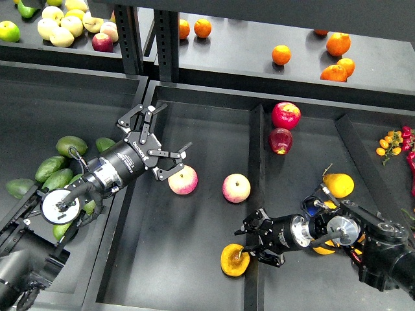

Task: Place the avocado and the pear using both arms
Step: 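Lower the right gripper onto the pear and close it, then carry the pear into the pear bin and open the right gripper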

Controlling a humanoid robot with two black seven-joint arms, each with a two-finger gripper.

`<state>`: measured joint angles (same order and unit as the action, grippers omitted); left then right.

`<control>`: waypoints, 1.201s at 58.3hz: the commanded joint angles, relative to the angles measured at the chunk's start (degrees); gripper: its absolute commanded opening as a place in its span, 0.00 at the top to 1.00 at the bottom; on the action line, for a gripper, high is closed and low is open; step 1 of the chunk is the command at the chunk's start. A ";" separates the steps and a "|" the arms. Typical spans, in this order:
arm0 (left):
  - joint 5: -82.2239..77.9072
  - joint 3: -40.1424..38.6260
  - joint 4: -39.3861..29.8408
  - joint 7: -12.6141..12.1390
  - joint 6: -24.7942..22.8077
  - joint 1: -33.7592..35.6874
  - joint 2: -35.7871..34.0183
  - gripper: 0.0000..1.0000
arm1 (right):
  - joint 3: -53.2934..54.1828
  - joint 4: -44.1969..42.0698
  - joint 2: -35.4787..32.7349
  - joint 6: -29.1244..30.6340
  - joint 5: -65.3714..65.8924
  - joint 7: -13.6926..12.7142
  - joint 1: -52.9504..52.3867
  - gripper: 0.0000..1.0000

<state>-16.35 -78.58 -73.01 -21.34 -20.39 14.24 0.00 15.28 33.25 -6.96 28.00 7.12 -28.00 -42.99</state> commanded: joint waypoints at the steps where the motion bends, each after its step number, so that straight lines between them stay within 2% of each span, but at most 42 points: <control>1: -0.09 0.09 0.14 -0.02 0.00 0.00 0.00 0.01 | -3.66 2.26 -1.13 0.00 -4.73 0.00 -0.25 0.82; 13: -0.09 0.09 0.06 -0.02 0.00 -0.09 0.00 0.01 | -7.89 3.75 -2.10 0.00 -11.51 0.00 -0.95 0.94; 19: -0.09 0.18 -0.03 -0.02 0.00 -0.44 0.00 0.01 | -8.33 4.28 -2.10 0.00 -12.56 0.00 -0.69 0.97; 42: 0.00 0.18 -0.56 0.07 0.00 -1.23 0.00 0.01 | -7.63 4.55 -4.03 0.00 -14.94 0.00 -1.13 0.99; 70: 0.00 0.27 -0.47 -0.02 0.00 -1.23 0.00 0.01 | -7.54 8.76 -13.25 0.00 -21.70 0.00 -7.98 0.99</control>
<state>-16.35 -78.39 -73.52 -21.27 -20.39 13.00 0.00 7.90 40.50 -17.26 28.00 -13.15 -28.00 -49.63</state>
